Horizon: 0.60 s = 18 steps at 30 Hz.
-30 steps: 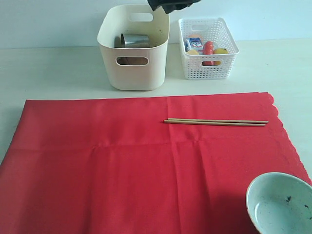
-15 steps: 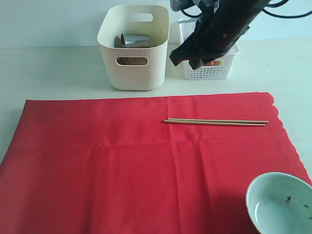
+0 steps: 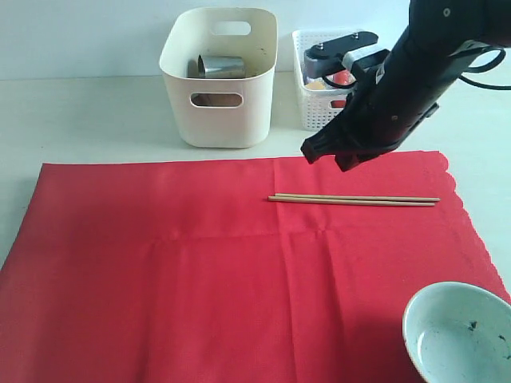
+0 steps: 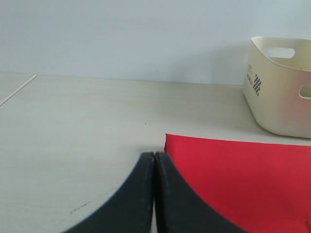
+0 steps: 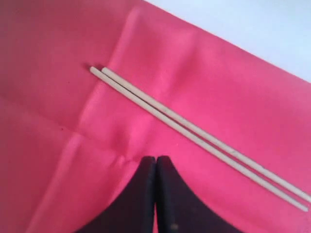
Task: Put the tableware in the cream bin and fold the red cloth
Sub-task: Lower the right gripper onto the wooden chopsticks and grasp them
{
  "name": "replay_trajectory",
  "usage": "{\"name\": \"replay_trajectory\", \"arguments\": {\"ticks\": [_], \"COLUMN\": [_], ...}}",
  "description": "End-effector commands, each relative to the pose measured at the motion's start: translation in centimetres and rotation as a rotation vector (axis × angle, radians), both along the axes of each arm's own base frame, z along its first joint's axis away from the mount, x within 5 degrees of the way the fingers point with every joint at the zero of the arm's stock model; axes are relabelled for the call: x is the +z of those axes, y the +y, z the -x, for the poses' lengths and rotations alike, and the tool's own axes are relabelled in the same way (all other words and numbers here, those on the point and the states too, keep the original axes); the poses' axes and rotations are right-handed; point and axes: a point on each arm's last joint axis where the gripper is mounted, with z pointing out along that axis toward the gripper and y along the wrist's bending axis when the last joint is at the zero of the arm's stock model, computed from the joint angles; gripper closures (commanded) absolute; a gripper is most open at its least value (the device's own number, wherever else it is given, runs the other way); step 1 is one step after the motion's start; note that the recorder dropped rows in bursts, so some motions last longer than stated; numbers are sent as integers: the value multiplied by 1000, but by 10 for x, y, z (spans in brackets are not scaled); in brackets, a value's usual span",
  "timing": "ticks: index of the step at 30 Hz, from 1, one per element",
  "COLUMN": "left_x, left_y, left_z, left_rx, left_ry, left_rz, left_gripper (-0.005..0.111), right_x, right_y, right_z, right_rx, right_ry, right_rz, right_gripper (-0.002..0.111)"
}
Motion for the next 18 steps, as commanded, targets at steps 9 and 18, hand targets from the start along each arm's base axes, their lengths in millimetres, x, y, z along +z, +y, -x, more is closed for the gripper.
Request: {"name": "replay_trajectory", "arguments": {"ticks": [9,18], "left_x": [0,0], "left_y": [0,0], "left_z": [0,0], "left_rx": [-9,-9], "left_ry": [-9,-9], "left_rz": [-4,-4], "left_gripper": [104,104], "right_x": [-1,-30], "right_y": [-6,-46], "right_z": [10,-38], "right_rx": [4,-75], "right_ry": [20,-10], "right_rz": [27,141], "right_gripper": [108,108]}}
